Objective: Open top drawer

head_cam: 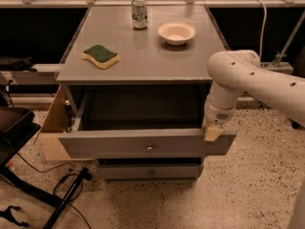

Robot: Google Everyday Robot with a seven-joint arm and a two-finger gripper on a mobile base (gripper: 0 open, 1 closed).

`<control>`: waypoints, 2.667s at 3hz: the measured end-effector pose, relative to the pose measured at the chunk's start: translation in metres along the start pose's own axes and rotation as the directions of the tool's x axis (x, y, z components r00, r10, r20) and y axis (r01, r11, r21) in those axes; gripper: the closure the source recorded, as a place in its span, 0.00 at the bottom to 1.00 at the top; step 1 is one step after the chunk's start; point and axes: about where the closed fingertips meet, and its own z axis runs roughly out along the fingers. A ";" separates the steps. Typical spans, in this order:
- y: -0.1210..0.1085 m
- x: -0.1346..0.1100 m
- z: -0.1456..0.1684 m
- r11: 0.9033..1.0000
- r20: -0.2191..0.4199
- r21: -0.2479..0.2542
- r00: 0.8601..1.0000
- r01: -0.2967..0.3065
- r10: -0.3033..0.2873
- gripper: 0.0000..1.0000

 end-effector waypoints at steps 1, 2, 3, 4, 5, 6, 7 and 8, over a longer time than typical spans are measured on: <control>0.017 0.003 -0.003 0.999 0.008 -0.027 1.000 -0.028 0.028 1.00; 0.040 0.008 -0.009 0.995 0.018 -0.068 0.998 -0.067 0.068 1.00; 0.041 0.008 -0.015 0.995 0.018 -0.068 0.998 -0.067 0.068 1.00; 0.067 0.015 -0.015 0.988 0.006 -0.133 0.997 -0.080 0.082 1.00; 0.092 0.022 -0.018 0.979 0.012 -0.185 0.996 -0.084 0.088 0.97; 0.092 0.022 -0.018 0.979 0.012 -0.185 0.996 -0.084 0.088 0.66; 0.092 0.022 -0.018 0.979 0.012 -0.185 0.996 -0.084 0.088 0.43; 0.092 0.022 -0.018 0.979 0.012 -0.185 0.996 -0.084 0.088 0.19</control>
Offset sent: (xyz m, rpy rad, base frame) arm -0.3218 -0.0484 0.0738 -0.0185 0.7472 -0.1962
